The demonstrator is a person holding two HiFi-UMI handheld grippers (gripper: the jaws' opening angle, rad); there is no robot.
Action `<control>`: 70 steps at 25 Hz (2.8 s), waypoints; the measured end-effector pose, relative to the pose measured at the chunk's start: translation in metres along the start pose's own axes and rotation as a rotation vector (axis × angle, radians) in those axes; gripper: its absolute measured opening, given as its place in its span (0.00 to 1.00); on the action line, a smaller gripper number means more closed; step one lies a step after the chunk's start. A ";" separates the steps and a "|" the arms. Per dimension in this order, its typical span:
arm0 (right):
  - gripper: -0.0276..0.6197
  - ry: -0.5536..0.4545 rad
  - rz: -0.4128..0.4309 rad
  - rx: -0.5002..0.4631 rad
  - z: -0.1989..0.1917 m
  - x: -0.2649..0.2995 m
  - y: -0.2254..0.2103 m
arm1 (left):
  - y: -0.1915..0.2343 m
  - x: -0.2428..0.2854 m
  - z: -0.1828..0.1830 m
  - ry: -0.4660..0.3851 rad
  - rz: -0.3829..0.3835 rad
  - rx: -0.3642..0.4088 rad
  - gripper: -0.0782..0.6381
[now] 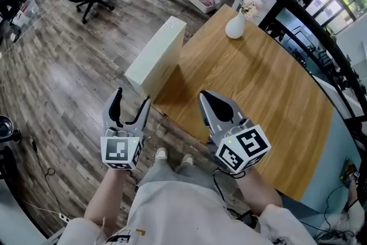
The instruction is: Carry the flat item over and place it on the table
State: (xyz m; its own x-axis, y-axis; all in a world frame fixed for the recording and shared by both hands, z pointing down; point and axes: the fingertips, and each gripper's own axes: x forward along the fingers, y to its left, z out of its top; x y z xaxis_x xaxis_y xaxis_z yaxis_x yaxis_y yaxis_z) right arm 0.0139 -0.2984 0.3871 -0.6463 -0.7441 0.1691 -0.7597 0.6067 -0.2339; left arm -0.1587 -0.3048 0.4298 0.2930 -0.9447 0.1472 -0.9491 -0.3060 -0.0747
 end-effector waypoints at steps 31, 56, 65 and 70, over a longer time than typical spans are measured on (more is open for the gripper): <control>0.04 -0.164 -0.013 -0.182 0.105 -0.112 0.087 | -0.074 -0.103 0.158 -0.158 -0.164 0.033 0.29; 0.04 -0.134 -0.074 -0.123 0.064 -0.122 0.089 | -0.065 -0.125 0.130 -0.163 -0.085 0.007 0.11; 0.04 -0.126 -0.053 -0.133 0.063 -0.107 0.090 | -0.062 -0.117 0.123 -0.144 -0.106 0.003 0.11; 0.04 -0.118 -0.043 -0.129 0.063 -0.102 0.086 | -0.064 -0.110 0.124 -0.138 -0.116 0.006 0.11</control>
State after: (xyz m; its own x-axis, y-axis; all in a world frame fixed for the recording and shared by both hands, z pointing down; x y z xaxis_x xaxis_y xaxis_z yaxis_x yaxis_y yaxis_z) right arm 0.0184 -0.1881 0.2893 -0.6058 -0.7933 0.0606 -0.7943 0.5987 -0.1033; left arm -0.1158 -0.1963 0.2966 0.4139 -0.9101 0.0183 -0.9075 -0.4141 -0.0706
